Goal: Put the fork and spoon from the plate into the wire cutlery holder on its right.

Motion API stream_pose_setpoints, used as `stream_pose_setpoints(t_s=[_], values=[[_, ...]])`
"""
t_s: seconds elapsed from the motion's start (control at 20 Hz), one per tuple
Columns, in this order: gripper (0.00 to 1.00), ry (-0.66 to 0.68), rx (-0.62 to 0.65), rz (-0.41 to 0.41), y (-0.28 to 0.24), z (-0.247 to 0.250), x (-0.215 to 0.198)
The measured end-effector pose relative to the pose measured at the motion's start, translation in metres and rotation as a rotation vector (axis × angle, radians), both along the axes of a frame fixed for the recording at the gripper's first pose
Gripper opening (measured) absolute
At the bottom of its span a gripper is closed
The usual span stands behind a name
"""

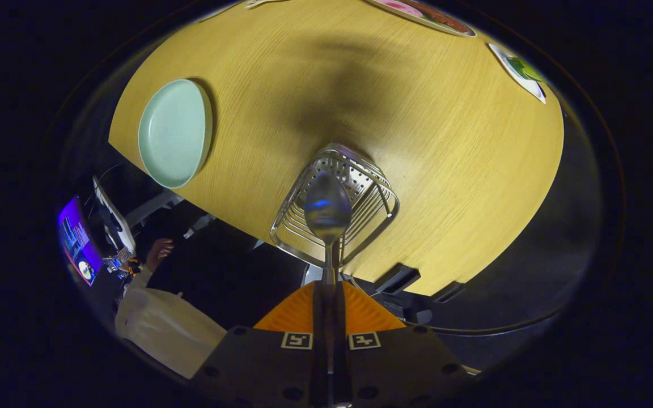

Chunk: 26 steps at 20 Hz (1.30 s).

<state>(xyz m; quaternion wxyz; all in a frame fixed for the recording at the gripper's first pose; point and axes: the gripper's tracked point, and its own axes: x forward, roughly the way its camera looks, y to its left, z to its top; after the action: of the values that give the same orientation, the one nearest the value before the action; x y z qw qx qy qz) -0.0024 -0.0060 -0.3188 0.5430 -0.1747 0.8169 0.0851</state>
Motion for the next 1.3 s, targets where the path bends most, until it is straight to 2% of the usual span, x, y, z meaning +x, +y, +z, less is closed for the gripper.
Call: stream_pose_setpoints(t_s=[0.3, 0.4, 0.45, 0.5, 0.55, 0.65, 0.95, 1.3], values=[[0.1, 0.006, 0.004, -0.018, 0.001, -0.006, 0.01], [0.18, -0.01, 0.022, -0.024, 0.002, -0.005, 0.014], [0.37, -0.017, 0.033, -0.032, 0.003, -0.003, 0.013], [0.5, -0.027, 0.044, -0.037, 0.002, 0.001, 0.014], [0.75, -0.041, 0.058, -0.043, 0.001, 0.001, 0.013], [1.0, -0.08, 0.079, -0.071, 0.001, 0.007, 0.015], [0.99, -0.258, 0.21, -0.159, 0.014, 0.054, 0.019], [0.99, -0.582, 0.385, -0.276, 0.033, 0.143, 0.042]])
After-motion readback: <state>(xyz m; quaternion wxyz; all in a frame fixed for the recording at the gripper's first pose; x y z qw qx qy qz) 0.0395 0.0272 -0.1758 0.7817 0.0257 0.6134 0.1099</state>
